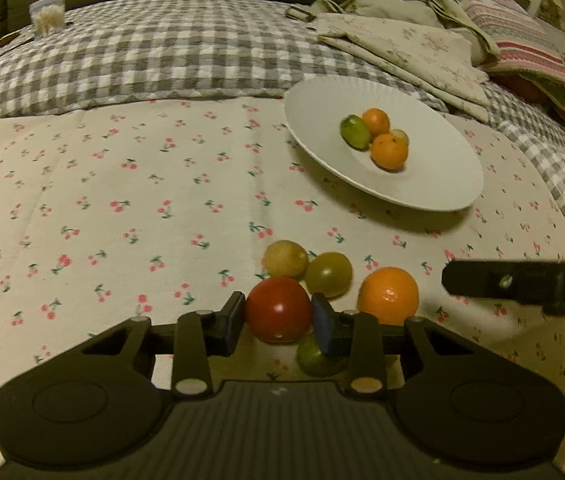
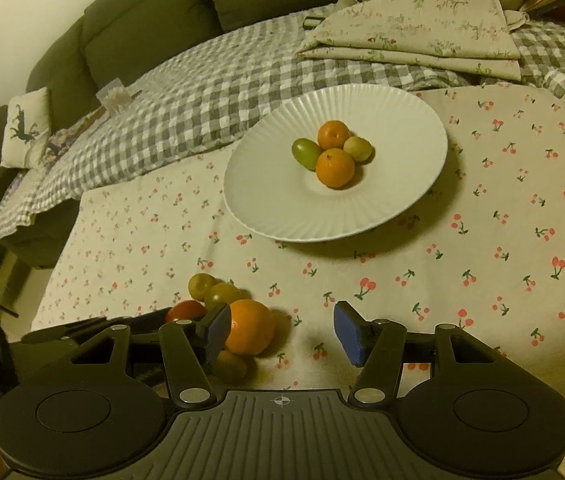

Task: Organize fruits
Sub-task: 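Grasp the red tomato with the left tool while the right grasps an orange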

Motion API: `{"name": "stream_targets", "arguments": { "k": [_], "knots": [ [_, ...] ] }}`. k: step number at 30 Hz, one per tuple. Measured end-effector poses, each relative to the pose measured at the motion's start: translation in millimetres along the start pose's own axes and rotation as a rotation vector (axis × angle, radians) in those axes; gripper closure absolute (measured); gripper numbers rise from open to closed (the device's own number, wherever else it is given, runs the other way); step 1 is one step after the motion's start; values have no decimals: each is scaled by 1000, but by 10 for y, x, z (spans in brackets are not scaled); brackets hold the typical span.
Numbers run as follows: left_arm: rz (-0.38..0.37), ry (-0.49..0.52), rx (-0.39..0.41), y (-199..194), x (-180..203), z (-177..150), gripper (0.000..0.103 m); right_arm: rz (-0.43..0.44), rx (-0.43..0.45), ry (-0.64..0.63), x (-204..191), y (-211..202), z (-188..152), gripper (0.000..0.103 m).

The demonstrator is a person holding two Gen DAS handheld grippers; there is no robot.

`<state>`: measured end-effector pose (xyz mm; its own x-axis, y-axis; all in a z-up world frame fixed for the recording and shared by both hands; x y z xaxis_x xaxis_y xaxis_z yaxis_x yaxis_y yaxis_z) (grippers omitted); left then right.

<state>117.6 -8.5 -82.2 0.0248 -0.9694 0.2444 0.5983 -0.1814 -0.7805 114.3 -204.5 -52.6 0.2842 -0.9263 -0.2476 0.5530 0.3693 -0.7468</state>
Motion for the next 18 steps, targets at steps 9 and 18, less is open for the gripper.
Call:
{"name": "stream_targets", "arguments": {
  "k": [9, 18],
  "knots": [
    [5, -54, 12, -108, -63, 74, 69, 65, -8, 12, -91, 167, -70, 46],
    [6, -100, -3, -110, -118, 82, 69, 81, 5, 27, -159, 401, -130, 46]
  ]
}}
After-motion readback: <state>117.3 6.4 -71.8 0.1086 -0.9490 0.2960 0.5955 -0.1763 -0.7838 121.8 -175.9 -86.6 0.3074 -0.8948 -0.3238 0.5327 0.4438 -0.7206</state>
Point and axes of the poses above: each gripper's, at about its wrist camera, not at the fingertips, and y roughly the way its jaws point, x to its right, z to its top, the point moved 4 cm from there along y, roughly the way its jaws point, and after that the axes turned 10 degrees about -y, right-handed, at the moved point
